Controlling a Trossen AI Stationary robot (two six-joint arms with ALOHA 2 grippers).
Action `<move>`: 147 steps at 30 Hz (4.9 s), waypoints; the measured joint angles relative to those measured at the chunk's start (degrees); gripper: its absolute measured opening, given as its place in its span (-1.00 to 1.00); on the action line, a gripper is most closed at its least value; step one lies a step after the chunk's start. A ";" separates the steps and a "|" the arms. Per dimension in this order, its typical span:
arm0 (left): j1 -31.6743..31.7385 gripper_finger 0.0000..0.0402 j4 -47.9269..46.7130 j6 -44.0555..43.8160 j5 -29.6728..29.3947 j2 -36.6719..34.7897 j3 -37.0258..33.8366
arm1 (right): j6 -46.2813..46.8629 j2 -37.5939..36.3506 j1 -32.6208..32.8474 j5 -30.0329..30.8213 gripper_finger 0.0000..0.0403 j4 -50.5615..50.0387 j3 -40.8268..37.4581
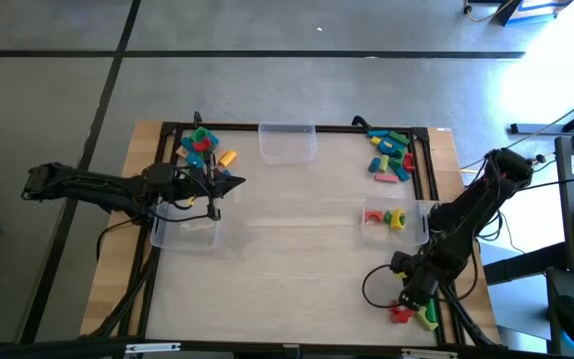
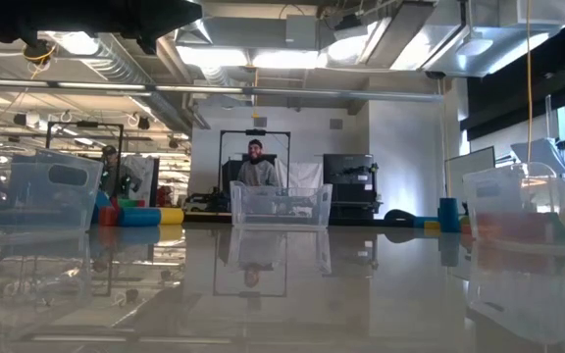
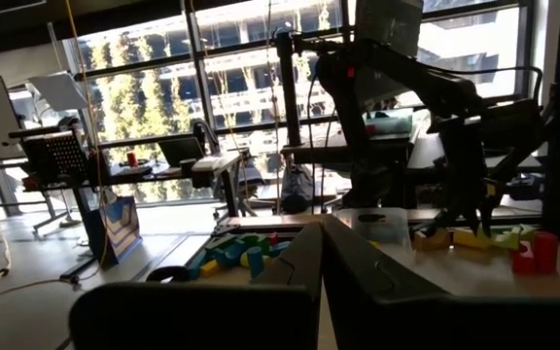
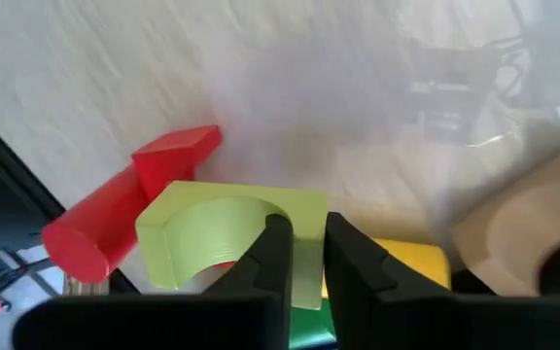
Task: Sort blocks by size
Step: Put the light green arch block into the bottom right transparent bin, then put the blue arch block into the bottom right transparent bin
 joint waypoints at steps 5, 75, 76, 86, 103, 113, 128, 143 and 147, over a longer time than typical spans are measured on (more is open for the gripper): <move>-0.01 -0.98 0.02 0.00 0.01 0.00 0.00 | -2.35 0.00 -2.27 1.27 -0.78 -5.56 5.46; 0.00 -0.98 -0.38 -2.32 0.00 0.00 0.00 | -50.25 0.15 -73.76 44.30 0.13 -23.18 17.96; 0.00 -0.98 -0.40 -2.32 0.00 0.00 0.00 | -52.36 0.15 -75.65 44.23 0.13 -21.19 17.96; 0.00 -0.98 -0.72 -2.27 0.02 0.00 0.00 | -65.60 2.51 -91.71 36.26 0.13 -4.96 18.00; 0.00 -0.98 -1.20 -2.78 0.00 0.02 0.00 | -66.62 18.02 -104.59 28.77 0.13 7.80 18.00; 0.00 -0.98 -1.99 -2.79 0.01 0.00 0.00 | -59.28 22.73 -105.90 26.40 0.13 7.18 17.98; 0.00 -0.98 -1.95 -0.03 0.02 0.01 0.00 | -57.66 27.41 -106.21 27.27 -0.18 7.23 17.96; 0.00 -0.98 -1.93 0.24 0.01 0.02 0.00 | -61.13 27.44 -106.12 27.62 -0.77 7.25 18.04; 0.00 -0.98 -1.92 0.22 0.02 0.02 0.00 | -62.48 27.41 -106.06 27.89 -0.75 5.81 18.06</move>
